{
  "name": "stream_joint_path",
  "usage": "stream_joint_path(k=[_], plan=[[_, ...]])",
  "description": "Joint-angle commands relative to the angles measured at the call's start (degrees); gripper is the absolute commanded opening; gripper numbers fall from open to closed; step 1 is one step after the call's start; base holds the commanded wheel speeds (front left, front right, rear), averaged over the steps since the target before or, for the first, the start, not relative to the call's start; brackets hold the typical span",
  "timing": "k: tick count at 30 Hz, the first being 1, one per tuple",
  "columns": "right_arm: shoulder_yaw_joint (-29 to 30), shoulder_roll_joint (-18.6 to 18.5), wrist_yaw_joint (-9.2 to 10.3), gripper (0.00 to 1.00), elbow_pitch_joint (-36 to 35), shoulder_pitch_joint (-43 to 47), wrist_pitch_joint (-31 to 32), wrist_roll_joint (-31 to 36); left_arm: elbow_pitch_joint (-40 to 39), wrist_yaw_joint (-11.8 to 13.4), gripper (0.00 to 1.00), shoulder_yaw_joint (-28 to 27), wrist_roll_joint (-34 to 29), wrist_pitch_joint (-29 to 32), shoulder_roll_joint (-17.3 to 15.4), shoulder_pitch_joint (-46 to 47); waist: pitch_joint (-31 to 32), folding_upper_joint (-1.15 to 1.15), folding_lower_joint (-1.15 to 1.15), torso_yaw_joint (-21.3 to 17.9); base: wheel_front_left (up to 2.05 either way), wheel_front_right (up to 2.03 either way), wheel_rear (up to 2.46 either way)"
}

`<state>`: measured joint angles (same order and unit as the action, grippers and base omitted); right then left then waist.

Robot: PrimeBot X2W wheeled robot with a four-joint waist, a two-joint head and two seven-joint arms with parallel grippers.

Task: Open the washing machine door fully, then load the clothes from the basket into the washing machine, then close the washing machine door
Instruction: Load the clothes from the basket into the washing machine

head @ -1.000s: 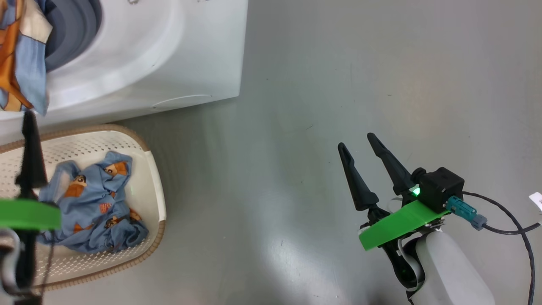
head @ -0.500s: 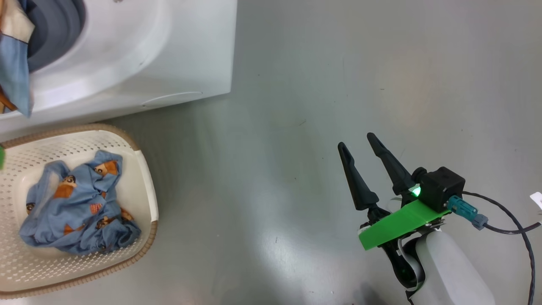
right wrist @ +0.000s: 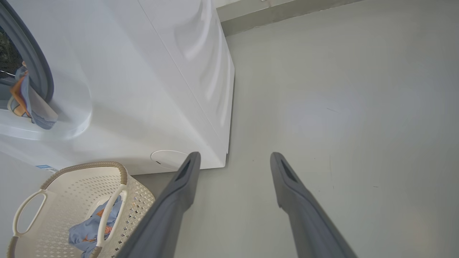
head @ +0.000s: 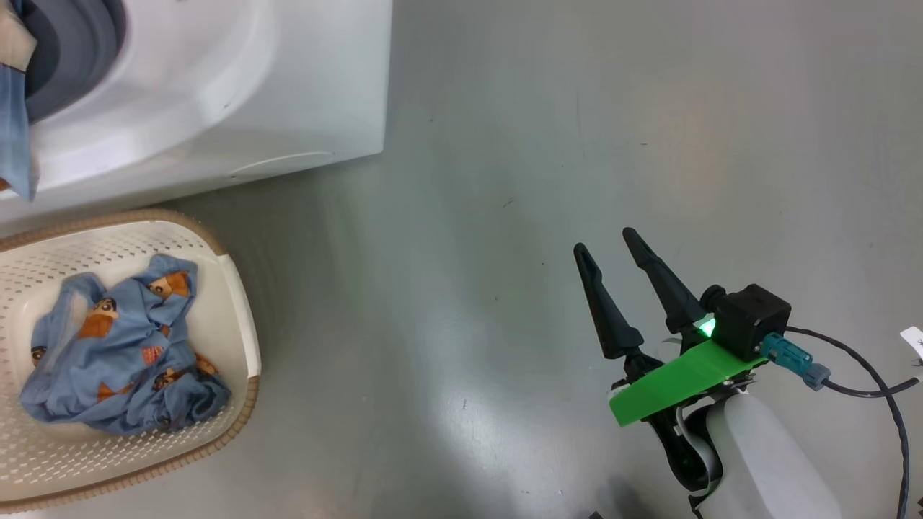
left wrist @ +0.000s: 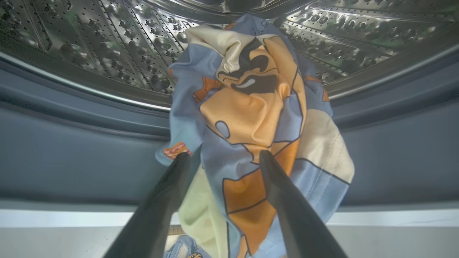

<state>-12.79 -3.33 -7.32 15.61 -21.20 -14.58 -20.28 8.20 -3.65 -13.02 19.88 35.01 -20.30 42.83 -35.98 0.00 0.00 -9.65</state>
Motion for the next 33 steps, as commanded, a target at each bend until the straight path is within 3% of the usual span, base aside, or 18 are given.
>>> stream_joint_path(k=[1,12,28,29,30,31,32,33], plan=[[-1.61,0.46,-0.17,1.00,-0.83,0.37,-0.42,-0.32,-0.67,0.41,1.00,-1.48,0.56,0.97,-3.22,1.53,-0.06,0.00,0.00,-0.11,0.00,0.00,0.00],[-2.16,0.46,-0.17,1.00,-0.21,0.03,-0.42,-1.07,4.67,-0.22,1.00,0.79,0.35,5.39,-5.89,4.81,-0.61,0.00,0.00,-0.73,0.00,0.00,0.00],[-2.82,0.46,-0.17,1.00,0.04,-0.90,-0.42,-1.95,10.31,0.44,1.00,0.84,0.80,3.53,-7.56,9.06,-2.68,0.00,0.00,-1.54,0.00,0.00,0.00],[-2.85,0.46,-0.17,1.00,0.06,-0.97,-0.42,-1.99,10.64,0.29,0.91,0.89,0.88,3.10,-7.66,9.33,-2.82,0.00,0.00,-1.57,0.00,0.00,0.00],[-2.85,0.46,-0.17,1.00,0.06,-0.97,-0.42,-1.99,10.64,0.29,0.91,0.89,0.88,3.10,-7.66,9.33,-2.82,0.00,0.00,-1.57,0.00,0.00,0.00],[-2.87,0.46,-0.17,1.00,0.09,-1.04,-0.42,-2.03,10.87,0.00,0.55,1.00,1.07,2.59,-7.69,9.60,-2.96,0.00,0.00,-1.57,0.00,0.00,0.00],[-2.89,0.46,-0.17,1.00,0.15,-1.18,-0.42,-2.06,11.25,-0.75,0.00,1.45,1.44,1.46,-7.78,10.02,-3.13,0.00,0.00,-1.56,0.00,0.00,0.00],[-2.88,0.46,-0.17,1.00,0.18,-1.23,-0.42,-2.07,11.49,-1.14,0.00,1.57,1.94,0.89,-7.68,10.26,-3.17,0.00,0.00,-1.53,0.00,0.00,0.00]])
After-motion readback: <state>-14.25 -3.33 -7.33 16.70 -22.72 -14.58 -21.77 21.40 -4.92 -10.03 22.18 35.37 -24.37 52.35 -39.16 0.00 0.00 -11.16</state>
